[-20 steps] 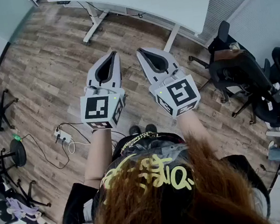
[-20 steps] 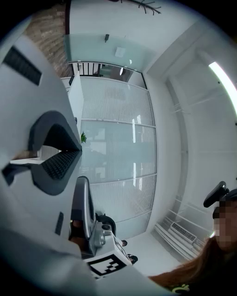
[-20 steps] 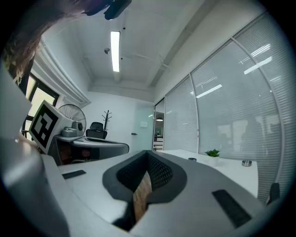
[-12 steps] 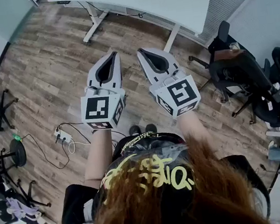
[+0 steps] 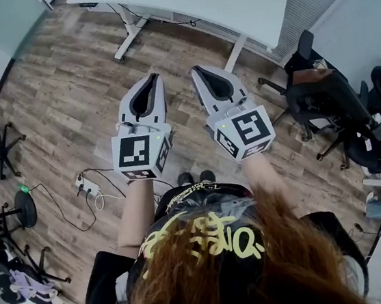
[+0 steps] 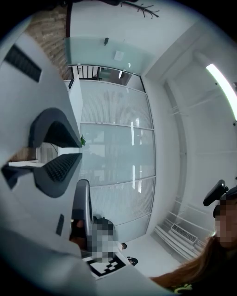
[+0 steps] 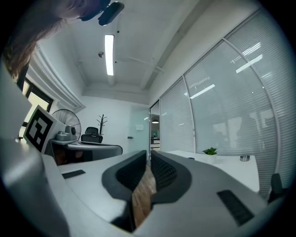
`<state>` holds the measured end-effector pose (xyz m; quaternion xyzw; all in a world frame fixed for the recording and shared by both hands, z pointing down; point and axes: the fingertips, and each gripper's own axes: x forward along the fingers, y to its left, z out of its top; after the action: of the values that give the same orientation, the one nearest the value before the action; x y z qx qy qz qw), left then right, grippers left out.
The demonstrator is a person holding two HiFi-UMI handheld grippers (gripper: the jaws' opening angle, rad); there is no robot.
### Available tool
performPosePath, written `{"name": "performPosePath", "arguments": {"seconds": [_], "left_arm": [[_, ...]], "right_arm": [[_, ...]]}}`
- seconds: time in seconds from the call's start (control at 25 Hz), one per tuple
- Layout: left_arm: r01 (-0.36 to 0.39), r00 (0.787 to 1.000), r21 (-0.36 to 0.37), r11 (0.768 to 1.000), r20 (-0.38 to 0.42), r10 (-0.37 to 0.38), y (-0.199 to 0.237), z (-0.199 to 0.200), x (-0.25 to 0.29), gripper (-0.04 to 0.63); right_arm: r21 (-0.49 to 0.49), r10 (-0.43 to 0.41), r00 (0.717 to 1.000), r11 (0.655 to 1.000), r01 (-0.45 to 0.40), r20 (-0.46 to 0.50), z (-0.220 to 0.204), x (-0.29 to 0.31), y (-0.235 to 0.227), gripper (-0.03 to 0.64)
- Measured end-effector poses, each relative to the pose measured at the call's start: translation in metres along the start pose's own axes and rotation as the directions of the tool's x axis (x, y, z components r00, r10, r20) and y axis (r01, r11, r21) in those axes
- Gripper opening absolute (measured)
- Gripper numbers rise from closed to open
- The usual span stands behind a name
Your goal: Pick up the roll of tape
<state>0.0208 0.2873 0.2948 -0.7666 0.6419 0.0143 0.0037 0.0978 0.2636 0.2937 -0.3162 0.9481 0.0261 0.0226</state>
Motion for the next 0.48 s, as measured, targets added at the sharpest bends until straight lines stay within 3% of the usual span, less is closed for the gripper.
{"name": "performPosePath", "arguments": {"seconds": [0.16, 0.28, 0.48], "left_arm": [[0.006, 1.000, -0.034, 0.999, 0.016, -0.005, 0.007, 0.000, -0.001, 0.252], [0.001, 1.000, -0.035, 0.999, 0.013, 0.000, 0.015, -0.002, -0.002, 0.295], [0.006, 1.000, -0.038, 0.999, 0.001, -0.006, 0.027, -0.010, -0.008, 0.296]], "right_arm": [[0.031, -0.083, 0.997, 0.996, 0.083, 0.000, -0.002, 0.004, -0.009, 0.229], [0.044, -0.100, 0.995, 0.994, 0.100, 0.007, -0.003, 0.006, -0.010, 0.253], [0.059, -0.112, 0.994, 0.992, 0.112, -0.006, -0.011, 0.009, -0.002, 0.253]]}}
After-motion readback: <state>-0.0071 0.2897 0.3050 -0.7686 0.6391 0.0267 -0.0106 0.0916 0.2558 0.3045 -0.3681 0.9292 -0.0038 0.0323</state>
